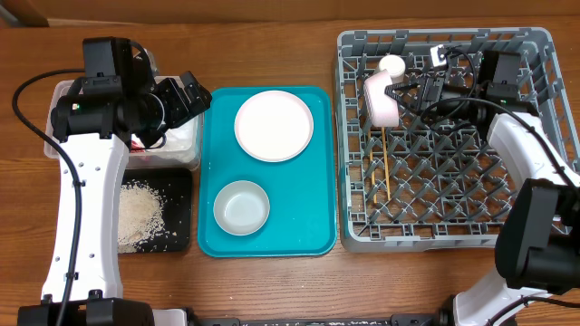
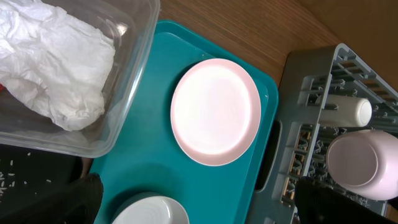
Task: Sort waste into correct bins and load items into the dishwasher
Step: 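Lift the pink bowl into the rack and tilt it onto its side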
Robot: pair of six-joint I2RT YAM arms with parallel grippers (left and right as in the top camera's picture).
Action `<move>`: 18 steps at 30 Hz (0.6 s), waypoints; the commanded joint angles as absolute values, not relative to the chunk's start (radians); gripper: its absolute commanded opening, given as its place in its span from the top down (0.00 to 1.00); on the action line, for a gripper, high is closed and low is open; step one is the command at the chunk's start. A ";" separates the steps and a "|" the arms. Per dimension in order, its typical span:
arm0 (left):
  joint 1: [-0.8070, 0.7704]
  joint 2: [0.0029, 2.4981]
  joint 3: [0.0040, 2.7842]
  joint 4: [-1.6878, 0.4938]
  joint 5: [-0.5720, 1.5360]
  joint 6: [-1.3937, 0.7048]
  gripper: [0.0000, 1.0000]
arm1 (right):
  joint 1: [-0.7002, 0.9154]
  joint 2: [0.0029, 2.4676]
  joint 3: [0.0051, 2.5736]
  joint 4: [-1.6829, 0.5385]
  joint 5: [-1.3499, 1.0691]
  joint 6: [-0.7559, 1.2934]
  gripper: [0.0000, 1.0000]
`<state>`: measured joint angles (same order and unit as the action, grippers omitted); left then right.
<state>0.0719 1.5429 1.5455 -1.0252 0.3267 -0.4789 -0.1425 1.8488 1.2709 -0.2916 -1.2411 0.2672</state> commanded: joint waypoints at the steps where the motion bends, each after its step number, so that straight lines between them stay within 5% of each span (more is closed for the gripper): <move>1: 0.073 1.536 1.570 -1.024 0.337 -0.471 0.00 | -0.147 1.860 1.259 -0.249 -1.207 0.404 0.96; 5: 0.073 1.536 1.570 -1.024 0.337 -0.471 0.00 | -0.147 1.860 1.259 -0.187 -1.167 0.548 0.96; 18: 0.073 1.536 1.570 -1.024 0.337 -0.471 0.00 | -0.171 1.860 1.231 -0.212 -1.048 0.578 0.96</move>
<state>0.0719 1.5429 1.5455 -1.0248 0.3267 -0.4789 -0.1448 1.8507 1.2648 -0.2020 -1.1198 0.5385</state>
